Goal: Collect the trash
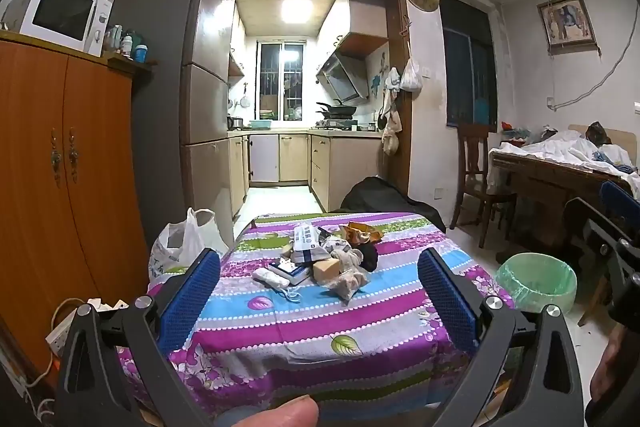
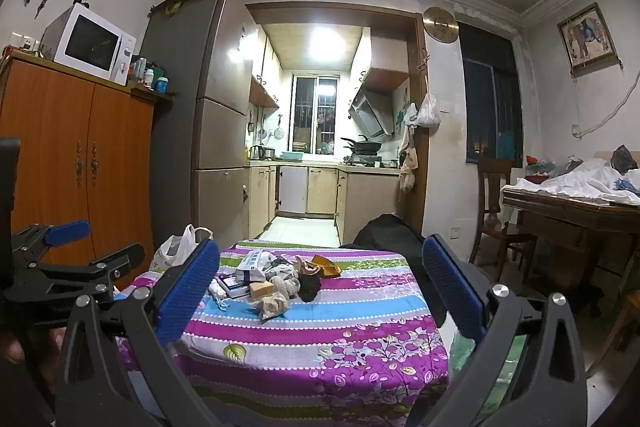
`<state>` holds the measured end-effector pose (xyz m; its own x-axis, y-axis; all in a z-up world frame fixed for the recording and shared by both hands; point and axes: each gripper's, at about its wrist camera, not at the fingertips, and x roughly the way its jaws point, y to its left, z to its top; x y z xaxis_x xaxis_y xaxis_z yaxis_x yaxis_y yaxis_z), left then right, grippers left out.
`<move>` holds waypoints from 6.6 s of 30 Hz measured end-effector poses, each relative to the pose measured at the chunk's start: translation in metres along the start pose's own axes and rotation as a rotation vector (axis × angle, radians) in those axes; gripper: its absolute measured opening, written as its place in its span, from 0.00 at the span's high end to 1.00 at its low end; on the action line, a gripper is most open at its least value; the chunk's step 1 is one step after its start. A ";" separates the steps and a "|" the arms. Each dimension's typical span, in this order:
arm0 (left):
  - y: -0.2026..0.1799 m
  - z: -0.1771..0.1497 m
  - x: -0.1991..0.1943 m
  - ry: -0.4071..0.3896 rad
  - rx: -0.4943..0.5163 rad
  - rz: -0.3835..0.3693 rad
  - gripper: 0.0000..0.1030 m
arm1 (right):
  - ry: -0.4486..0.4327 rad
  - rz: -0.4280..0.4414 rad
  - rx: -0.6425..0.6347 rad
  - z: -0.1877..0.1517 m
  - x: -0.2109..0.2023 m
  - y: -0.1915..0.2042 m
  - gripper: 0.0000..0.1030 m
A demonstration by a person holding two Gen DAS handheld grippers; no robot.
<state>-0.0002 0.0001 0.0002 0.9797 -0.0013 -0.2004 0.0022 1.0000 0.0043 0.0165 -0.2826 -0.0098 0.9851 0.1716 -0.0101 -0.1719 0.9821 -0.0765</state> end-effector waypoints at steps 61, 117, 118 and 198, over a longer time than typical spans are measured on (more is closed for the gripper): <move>0.015 -0.023 0.037 0.084 0.014 0.033 0.05 | 0.072 0.035 0.016 -0.008 0.010 -0.001 0.05; 0.144 -0.075 0.245 0.529 -0.017 -0.151 0.07 | 0.689 0.491 0.056 -0.107 0.268 0.048 0.34; 0.146 -0.076 0.255 0.534 -0.018 -0.167 0.07 | 0.712 0.480 0.040 -0.115 0.285 0.052 0.33; -0.185 0.097 0.240 0.152 0.136 -0.762 0.93 | 0.432 -0.190 0.143 0.000 0.184 -0.230 0.57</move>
<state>0.2540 -0.1854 0.0460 0.6602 -0.6758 -0.3277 0.6964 0.7142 -0.0698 0.2369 -0.4769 0.0056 0.9051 -0.0300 -0.4242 0.0424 0.9989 0.0199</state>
